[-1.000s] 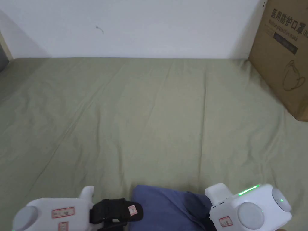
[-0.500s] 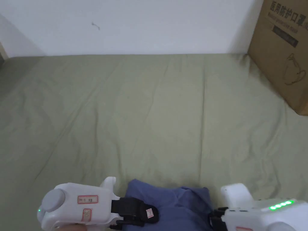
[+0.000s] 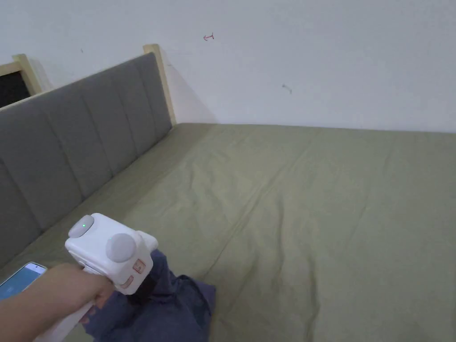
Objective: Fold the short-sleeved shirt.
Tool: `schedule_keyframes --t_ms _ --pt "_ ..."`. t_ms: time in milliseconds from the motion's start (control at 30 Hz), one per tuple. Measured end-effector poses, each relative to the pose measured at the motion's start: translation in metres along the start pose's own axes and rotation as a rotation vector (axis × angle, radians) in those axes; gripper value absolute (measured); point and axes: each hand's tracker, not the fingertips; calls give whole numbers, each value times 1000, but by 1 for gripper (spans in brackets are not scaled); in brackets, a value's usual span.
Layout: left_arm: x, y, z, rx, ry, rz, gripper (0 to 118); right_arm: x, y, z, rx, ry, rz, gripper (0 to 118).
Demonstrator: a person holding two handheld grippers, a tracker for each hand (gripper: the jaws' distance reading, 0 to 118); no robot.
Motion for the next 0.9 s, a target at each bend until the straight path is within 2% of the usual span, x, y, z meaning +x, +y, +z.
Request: schedule_keyframes --t_ms 67,100,133,167,200,233,267,367,433,533,567,600,633,667,700,733,767,800,867,900 --pt "-12 -1 -13 -10 119 -75 20 0 0 -2 -8 -14 -6 0" --pt "-18 -3 -18 -12 94 -43 20 0 0 -1 -9 -22 -12 0" --pt "-26 -4 -22 -14 55 8 25 0 0 -1 -8 -29 -21 0" --pt "-33 -6 -23 -4 14 82 38 4 2 -1 -7 -33 -28 0" --pt "-39 -9 -21 26 10 124 61 6 3 0 -8 -37 -33 0" --pt "-44 -12 -19 52 19 149 100 7 3 1 -9 -41 -36 0" --pt "-48 -15 -12 93 18 163 117 7 3 3 -7 -46 -39 0" --pt "-50 -22 14 197 -9 216 115 7 4 12 2 -63 -34 0" --pt "-38 -29 40 286 -97 285 115 8 3 20 26 -84 -30 0" --pt "5 -47 92 531 -232 391 115 6 5 40 104 -92 -29 0" --pt "23 -55 108 589 -300 428 113 3 5 47 134 -89 -33 0" --pt "42 -65 122 657 -377 445 106 1 6 55 161 -80 -36 0" --pt "59 -74 133 686 -494 445 84 0 7 61 177 -73 -41 0" --pt "76 -82 144 744 -546 451 55 -2 8 69 196 -67 -47 0" --pt "93 -89 155 788 -576 448 20 0 10 75 216 -50 -51 0" --pt "109 -96 165 831 -576 437 20 -1 12 83 239 -31 -53 0" --pt "127 -102 175 860 -589 440 9 -3 13 91 267 -22 -58 0" --pt "143 -108 182 913 -525 442 0 -5 15 100 284 -25 -55 0" --pt "162 -113 198 1000 -617 420 0 -9 17 117 331 -43 -42 0" --pt "171 -116 208 1035 -613 427 0 -11 19 127 367 -48 -32 0"
